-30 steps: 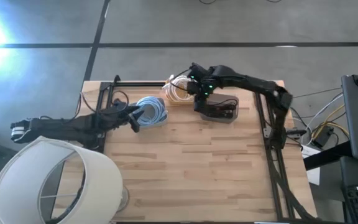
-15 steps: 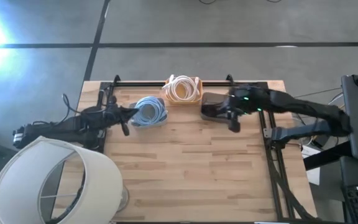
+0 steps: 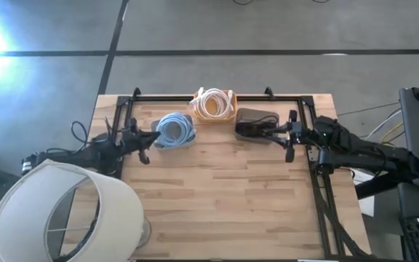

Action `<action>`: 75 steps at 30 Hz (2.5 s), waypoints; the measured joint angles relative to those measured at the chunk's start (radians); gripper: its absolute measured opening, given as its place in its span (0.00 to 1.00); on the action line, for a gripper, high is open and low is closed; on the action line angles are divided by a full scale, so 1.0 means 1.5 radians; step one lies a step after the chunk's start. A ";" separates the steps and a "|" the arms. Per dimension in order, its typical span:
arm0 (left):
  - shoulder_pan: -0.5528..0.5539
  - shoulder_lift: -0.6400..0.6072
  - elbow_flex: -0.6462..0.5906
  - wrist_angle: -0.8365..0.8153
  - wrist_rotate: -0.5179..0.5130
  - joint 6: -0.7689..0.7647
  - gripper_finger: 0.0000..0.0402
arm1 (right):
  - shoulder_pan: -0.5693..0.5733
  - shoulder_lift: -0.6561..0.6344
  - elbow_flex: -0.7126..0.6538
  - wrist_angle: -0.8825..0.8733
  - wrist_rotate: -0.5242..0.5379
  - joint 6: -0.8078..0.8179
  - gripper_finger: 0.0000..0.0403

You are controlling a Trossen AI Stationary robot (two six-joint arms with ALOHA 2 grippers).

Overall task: Pick & Place USB Port
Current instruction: Return to Home Position

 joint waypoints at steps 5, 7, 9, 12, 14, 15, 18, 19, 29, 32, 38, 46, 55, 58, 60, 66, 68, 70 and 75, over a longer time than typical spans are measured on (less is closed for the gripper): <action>0.000 -0.014 -0.006 -0.014 0.014 0.009 0.02 | 0.000 -0.073 -0.088 0.040 0.001 0.003 0.26; 0.000 -0.020 -0.006 -0.017 0.039 0.022 0.02 | 0.000 -0.106 -0.116 0.042 0.004 0.019 0.25; 0.000 -0.030 -0.006 -0.017 0.064 0.019 0.02 | 0.000 -0.144 -0.141 0.041 0.005 0.041 0.24; 0.000 -0.048 -0.007 -0.036 0.093 0.018 0.03 | 0.000 -0.205 -0.173 0.039 0.005 0.053 0.23; 0.000 -0.063 -0.007 -0.056 0.093 0.018 0.03 | 0.000 -0.245 -0.190 0.037 0.005 0.044 0.23; 0.000 -0.069 -0.007 -0.058 0.093 0.018 0.03 | 0.000 -0.264 -0.197 0.037 0.006 0.037 0.23; 0.000 -0.088 -0.008 -0.068 0.093 0.018 0.02 | 0.000 -0.320 -0.211 0.021 0.006 0.035 0.23; 0.000 -0.094 -0.008 -0.074 0.093 0.018 0.02 | 0.000 -0.328 -0.214 0.011 0.006 0.040 0.23; 0.000 -0.115 -0.008 -0.119 0.093 0.019 0.03 | 0.000 -0.327 -0.257 0.039 0.018 0.081 0.22; 0.000 -0.115 -0.008 -0.127 0.091 0.019 0.03 | 0.000 -0.322 -0.279 0.096 0.028 0.090 0.21; 0.000 -0.110 -0.009 -0.129 0.087 0.018 0.03 | -0.001 -0.314 -0.280 0.093 0.077 0.111 0.21; 0.000 -0.109 -0.009 -0.132 0.086 0.018 0.03 | 0.000 -0.296 -0.280 0.093 0.077 0.097 0.24; 0.000 -0.109 -0.009 -0.132 0.086 0.018 0.03 | 0.000 -0.295 -0.280 0.093 0.077 0.102 0.23; 0.000 -0.109 -0.009 -0.132 0.085 0.018 0.03 | 0.000 -0.295 -0.280 0.093 0.077 0.100 0.21; 0.000 -0.109 -0.009 -0.132 0.085 0.018 0.03 | 0.000 -0.295 -0.280 0.093 0.077 0.100 0.21; 0.000 -0.109 -0.010 -0.132 0.085 0.018 0.03 | 0.000 -0.295 -0.280 0.093 0.077 0.100 0.18; 0.000 -0.109 -0.010 -0.132 0.085 0.018 0.03 | 0.000 -0.295 -0.280 0.093 0.077 0.100 0.18; 0.000 -0.109 -0.010 -0.132 0.085 0.018 0.03 | 0.000 -0.295 -0.280 0.093 0.077 0.101 0.18; 0.000 -0.109 -0.010 -0.132 0.085 0.018 0.03 | 0.000 -0.295 -0.280 0.093 0.076 0.102 0.20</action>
